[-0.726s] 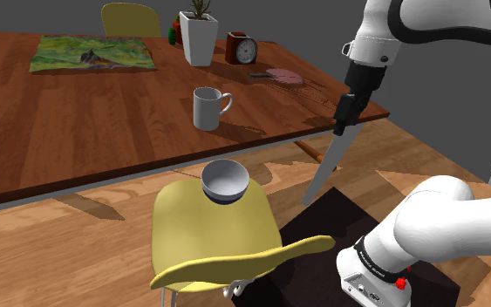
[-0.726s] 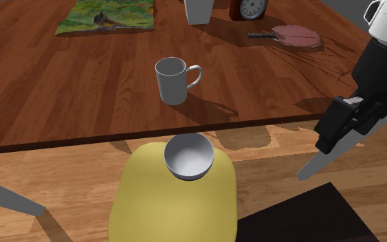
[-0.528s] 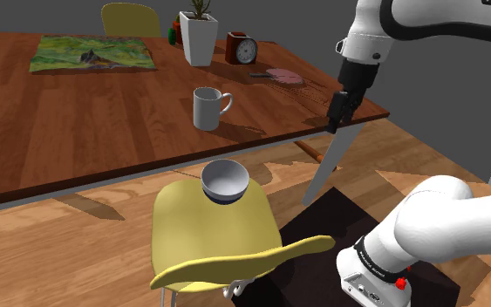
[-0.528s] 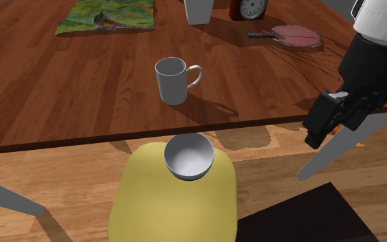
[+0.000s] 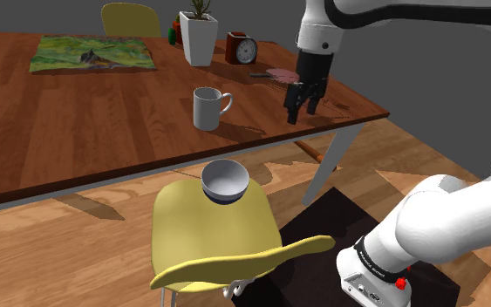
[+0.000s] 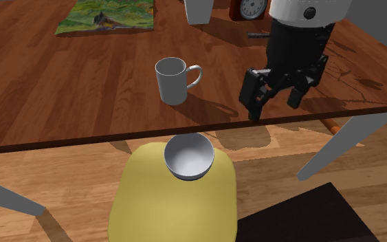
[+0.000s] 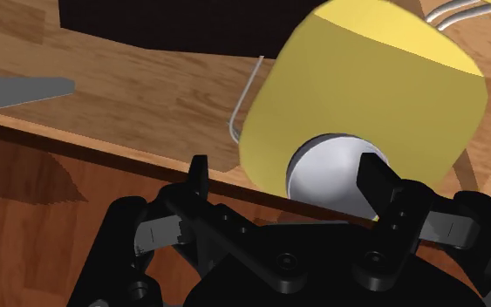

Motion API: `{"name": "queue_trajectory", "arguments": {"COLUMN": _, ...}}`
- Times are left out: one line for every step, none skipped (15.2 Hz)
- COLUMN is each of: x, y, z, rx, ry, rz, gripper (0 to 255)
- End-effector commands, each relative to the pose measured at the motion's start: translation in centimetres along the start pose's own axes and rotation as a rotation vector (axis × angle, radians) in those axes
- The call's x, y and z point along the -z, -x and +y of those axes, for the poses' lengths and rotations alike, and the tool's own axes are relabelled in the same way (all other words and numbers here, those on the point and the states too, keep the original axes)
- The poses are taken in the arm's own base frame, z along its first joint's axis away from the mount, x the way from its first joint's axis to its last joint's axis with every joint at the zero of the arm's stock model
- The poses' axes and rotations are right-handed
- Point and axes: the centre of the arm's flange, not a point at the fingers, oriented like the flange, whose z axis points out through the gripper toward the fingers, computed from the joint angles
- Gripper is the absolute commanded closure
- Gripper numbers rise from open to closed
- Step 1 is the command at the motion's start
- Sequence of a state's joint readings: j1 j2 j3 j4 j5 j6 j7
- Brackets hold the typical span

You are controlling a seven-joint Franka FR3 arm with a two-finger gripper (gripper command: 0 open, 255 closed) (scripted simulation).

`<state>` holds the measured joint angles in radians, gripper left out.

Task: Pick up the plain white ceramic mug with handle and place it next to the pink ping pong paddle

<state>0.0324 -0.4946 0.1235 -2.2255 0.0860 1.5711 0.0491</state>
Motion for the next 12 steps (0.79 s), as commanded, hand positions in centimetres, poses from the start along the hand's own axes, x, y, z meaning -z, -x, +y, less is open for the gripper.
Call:
{"name": "queue_trajectory", "arguments": {"x": 0.4, "y": -2.3, "z": -1.7, "rx": -0.004, "ry": 0.003, "rz": -0.001, "gripper": 0}}
{"name": "queue_trajectory", "arguments": {"x": 0.5, "y": -3.3, "z": -2.4, "rx": -0.006, "ry": 0.004, "rz": -0.001, "gripper": 0}}
{"name": "queue_trajectory", "arguments": {"x": 0.7, "y": -4.4, "z": -3.2, "rx": -0.007, "ry": 0.006, "rz": -0.001, "gripper": 0}}
{"name": "queue_trajectory", "arguments": {"x": 0.9, "y": -5.5, "z": -4.0, "rx": -0.009, "ry": 0.008, "rz": -0.001, "gripper": 0}}
{"name": "queue_trajectory", "arguments": {"x": 1.0, "y": -6.6, "z": -4.7, "rx": -0.011, "ry": 0.010, "rz": -0.002, "gripper": 0}}
{"name": "queue_trajectory", "arguments": {"x": 1.2, "y": -7.7, "z": -5.5, "rx": -0.013, "ry": 0.011, "rz": -0.002, "gripper": 0}}
{"name": "queue_trajectory", "arguments": {"x": 1.3, "y": -8.8, "z": -6.3, "rx": -0.015, "ry": 0.013, "rz": -0.002, "gripper": 0}}
{"name": "queue_trajectory", "arguments": {"x": 1.4, "y": -9.9, "z": -7.0, "rx": -0.016, "ry": 0.015, "rz": -0.002, "gripper": 0}}
{"name": "queue_trajectory", "arguments": {"x": 1.6, "y": -11.0, "z": -7.8, "rx": -0.018, "ry": 0.017, "rz": -0.003, "gripper": 0}}
{"name": "queue_trajectory", "arguments": {"x": 1.7, "y": -12.1, "z": -8.5, "rx": -0.020, "ry": 0.018, "rz": -0.003, "gripper": 0}}
{"name": "queue_trajectory", "arguments": {"x": 1.9, "y": -13.2, "z": -9.3, "rx": -0.022, "ry": 0.020, "rz": -0.003, "gripper": 0}}
{"name": "queue_trajectory", "arguments": {"x": 2.0, "y": -14.3, "z": -10.0, "rx": -0.024, "ry": 0.022, "rz": -0.003, "gripper": 0}}
